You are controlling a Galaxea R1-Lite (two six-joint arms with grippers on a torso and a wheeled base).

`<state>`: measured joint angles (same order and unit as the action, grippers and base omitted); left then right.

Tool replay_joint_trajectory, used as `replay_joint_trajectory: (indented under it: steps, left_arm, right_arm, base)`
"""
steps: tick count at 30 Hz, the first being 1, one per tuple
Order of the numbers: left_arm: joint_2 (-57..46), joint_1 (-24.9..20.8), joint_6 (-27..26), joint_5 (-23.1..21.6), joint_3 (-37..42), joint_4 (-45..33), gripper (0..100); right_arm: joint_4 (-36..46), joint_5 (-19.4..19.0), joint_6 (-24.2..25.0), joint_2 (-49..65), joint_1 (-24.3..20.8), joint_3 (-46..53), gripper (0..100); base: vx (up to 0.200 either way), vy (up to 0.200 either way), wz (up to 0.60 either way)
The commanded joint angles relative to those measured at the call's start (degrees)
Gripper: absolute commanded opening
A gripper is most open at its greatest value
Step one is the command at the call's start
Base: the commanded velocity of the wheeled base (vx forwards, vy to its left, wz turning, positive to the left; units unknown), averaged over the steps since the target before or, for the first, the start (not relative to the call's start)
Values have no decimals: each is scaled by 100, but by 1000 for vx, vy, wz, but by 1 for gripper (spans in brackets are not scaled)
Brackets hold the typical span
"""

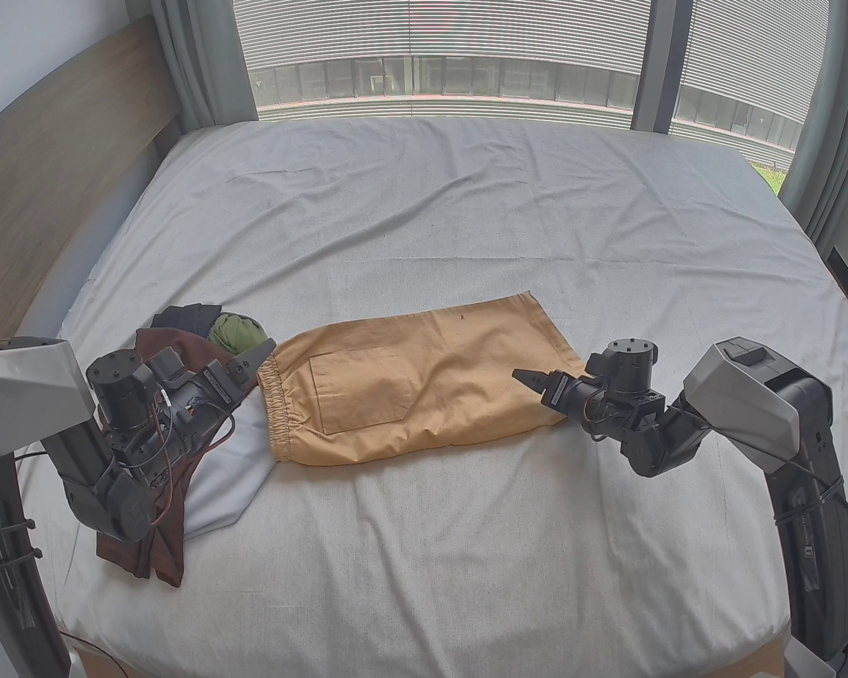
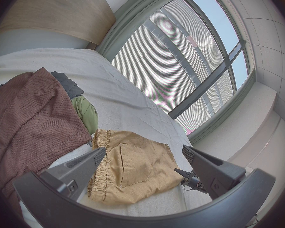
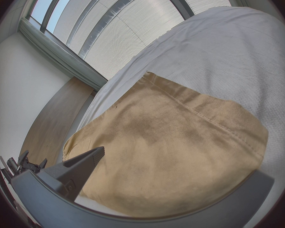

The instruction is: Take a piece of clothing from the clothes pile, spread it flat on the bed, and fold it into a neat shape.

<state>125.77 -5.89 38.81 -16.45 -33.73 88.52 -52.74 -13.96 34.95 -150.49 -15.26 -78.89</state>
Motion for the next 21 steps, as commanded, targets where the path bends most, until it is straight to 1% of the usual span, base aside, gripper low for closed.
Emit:
replay_joint_trajectory:
  steps: [1, 13, 14, 21]
  left_arm:
    - [26, 9, 3, 1, -2, 8, 100]
    - [18, 18, 3, 1, -11, -1, 100]
    - [9, 26, 12, 1, -11, -1, 100]
    - [18, 18, 12, 1, -2, -1, 100]
  right_arm:
    - [-17, 16, -6, -165, -29, -83, 100]
    - [-211, 34, 56, -209, -73, -39, 100]
    - [-211, 34, 56, -209, -73, -30, 0]
    - [-220, 69, 65, -112, -117, 145, 0]
  base:
    - [0, 0, 0]
    - [0, 0, 0]
    - [0, 0, 0]
    - [0, 0, 0]
